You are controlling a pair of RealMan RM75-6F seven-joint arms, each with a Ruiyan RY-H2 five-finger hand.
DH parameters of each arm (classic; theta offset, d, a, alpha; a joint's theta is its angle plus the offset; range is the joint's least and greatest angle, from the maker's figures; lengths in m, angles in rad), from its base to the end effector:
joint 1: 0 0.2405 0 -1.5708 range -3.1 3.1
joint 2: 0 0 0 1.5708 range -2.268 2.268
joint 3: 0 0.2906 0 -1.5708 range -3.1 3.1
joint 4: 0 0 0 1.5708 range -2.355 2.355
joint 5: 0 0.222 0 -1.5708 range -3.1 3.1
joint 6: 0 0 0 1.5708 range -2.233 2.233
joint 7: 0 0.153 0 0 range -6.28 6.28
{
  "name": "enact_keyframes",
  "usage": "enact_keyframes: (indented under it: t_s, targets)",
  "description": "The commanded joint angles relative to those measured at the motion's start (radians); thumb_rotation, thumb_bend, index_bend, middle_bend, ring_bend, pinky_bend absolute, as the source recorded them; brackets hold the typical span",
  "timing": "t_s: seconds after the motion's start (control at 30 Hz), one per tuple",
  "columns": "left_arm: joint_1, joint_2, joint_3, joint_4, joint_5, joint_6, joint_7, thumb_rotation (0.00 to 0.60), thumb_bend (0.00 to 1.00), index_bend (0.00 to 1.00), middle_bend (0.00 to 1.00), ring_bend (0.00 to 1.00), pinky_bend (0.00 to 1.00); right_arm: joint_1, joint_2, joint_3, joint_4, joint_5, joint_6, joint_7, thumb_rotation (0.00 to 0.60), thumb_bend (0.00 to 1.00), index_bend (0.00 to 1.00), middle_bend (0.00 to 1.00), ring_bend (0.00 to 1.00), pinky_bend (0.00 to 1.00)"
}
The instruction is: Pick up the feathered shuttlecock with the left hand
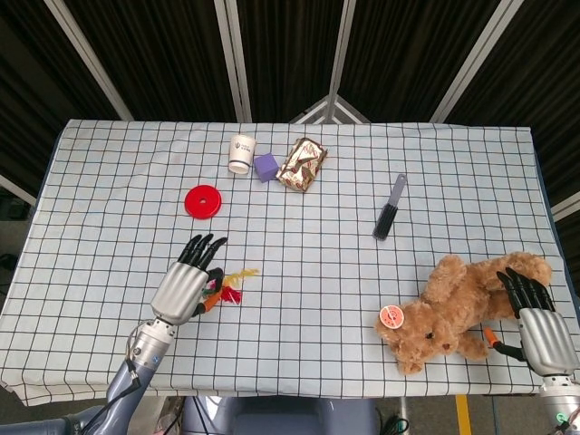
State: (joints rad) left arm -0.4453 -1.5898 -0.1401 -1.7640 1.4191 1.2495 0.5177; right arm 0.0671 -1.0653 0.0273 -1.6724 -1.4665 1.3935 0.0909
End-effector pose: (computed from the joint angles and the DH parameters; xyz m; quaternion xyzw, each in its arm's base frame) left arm -0.1532 0.2722 -0.0112 -0.6954 -0.3446 -0.4643 0.4268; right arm -0.3532 -0.1806 0.1621 0.5796 -0.4618 0.3724 0.5586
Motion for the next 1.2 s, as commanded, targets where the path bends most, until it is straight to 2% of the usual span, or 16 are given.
enact_keyframes:
  t_s: [0.03,0.6,0.67,0.73,0.8,0.97,1.2]
  targets:
    - [0.002,0.017,-0.004,-0.002,-0.001,0.008,-0.018,0.600,0.62,0.64,0.07,0.00,0.00,0.000,-0.001,-0.001,-0.002,0.001,-0.001,-0.001,0.600,0.34,0.00,0.00,0.00,0.00]
    - [0.002,0.039,0.005,0.005,-0.013,0.016,-0.053,0.600,0.61,0.63,0.07,0.00,0.00,0.001,0.003,0.000,-0.005,0.005,-0.006,-0.003,0.600,0.34,0.00,0.00,0.00,0.00]
    - [0.003,0.041,0.008,0.001,-0.017,0.015,-0.053,0.600,0.59,0.58,0.06,0.00,0.00,0.001,0.003,0.000,-0.005,0.006,-0.007,-0.003,0.600,0.34,0.00,0.00,0.00,0.00]
    - [0.006,0.044,0.013,-0.005,-0.022,0.015,-0.060,0.600,0.52,0.49,0.04,0.00,0.00,0.001,0.004,0.000,-0.007,0.007,-0.009,-0.002,0.600,0.34,0.00,0.00,0.00,0.00]
    - [0.010,0.055,0.020,-0.015,-0.020,0.016,-0.072,0.600,0.41,0.35,0.01,0.00,0.00,0.002,0.005,0.000,-0.007,0.007,-0.009,-0.002,0.600,0.34,0.00,0.00,0.00,0.00]
    - [0.027,0.098,0.042,-0.046,0.017,0.038,-0.114,0.600,0.26,0.15,0.00,0.00,0.00,0.002,0.005,-0.001,-0.006,0.007,-0.011,-0.003,0.600,0.34,0.00,0.00,0.00,0.00]
    - [0.073,0.188,0.070,-0.110,0.071,0.102,-0.187,0.600,0.18,0.08,0.00,0.00,0.00,0.001,0.006,-0.001,-0.005,0.006,-0.009,-0.005,0.600,0.34,0.00,0.00,0.00,0.00]
